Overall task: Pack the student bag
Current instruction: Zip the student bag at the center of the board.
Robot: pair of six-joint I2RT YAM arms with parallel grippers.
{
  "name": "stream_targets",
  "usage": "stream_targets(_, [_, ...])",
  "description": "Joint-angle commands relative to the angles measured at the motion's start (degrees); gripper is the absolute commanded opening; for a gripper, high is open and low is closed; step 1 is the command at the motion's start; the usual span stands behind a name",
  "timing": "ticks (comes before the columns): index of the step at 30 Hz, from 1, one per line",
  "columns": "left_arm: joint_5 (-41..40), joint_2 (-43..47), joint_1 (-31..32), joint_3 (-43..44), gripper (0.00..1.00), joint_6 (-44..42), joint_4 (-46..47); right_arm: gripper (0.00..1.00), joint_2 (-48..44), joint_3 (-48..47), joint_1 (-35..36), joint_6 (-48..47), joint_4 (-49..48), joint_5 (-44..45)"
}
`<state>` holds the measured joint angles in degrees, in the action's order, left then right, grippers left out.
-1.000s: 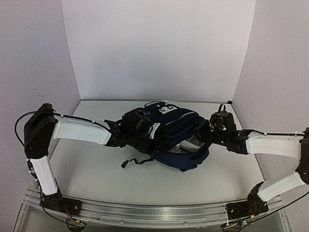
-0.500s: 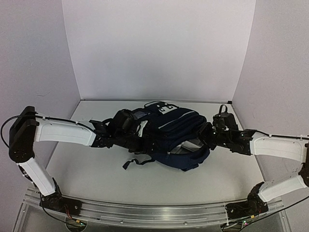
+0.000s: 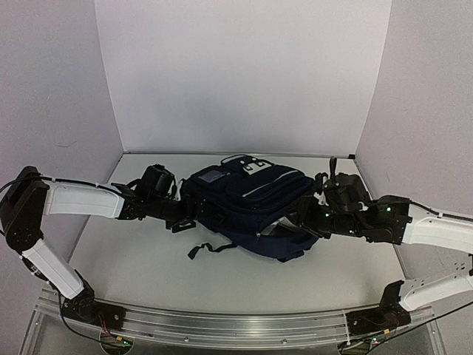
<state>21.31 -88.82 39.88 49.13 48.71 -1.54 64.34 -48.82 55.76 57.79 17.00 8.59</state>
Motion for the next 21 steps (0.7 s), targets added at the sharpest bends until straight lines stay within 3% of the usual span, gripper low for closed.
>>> stream_targets(1, [0.91, -3.39, -1.25, -2.02, 0.85, 5.25, 9.1, 0.46, 4.01, -2.93, 7.98, 3.39, 2.52, 5.46])
stream_targets(12, [-2.76, -8.57, -2.02, -2.4, 0.76, 7.72, 12.45, 0.38, 17.83, -6.44, 11.37, 8.68, -2.68, 8.24])
stream_targets(21, [-4.64, -12.75, -2.28, -0.38, 0.6, 7.68, 14.55, 0.35, 23.89, -7.87, 11.39, 12.14, -5.37, 10.08])
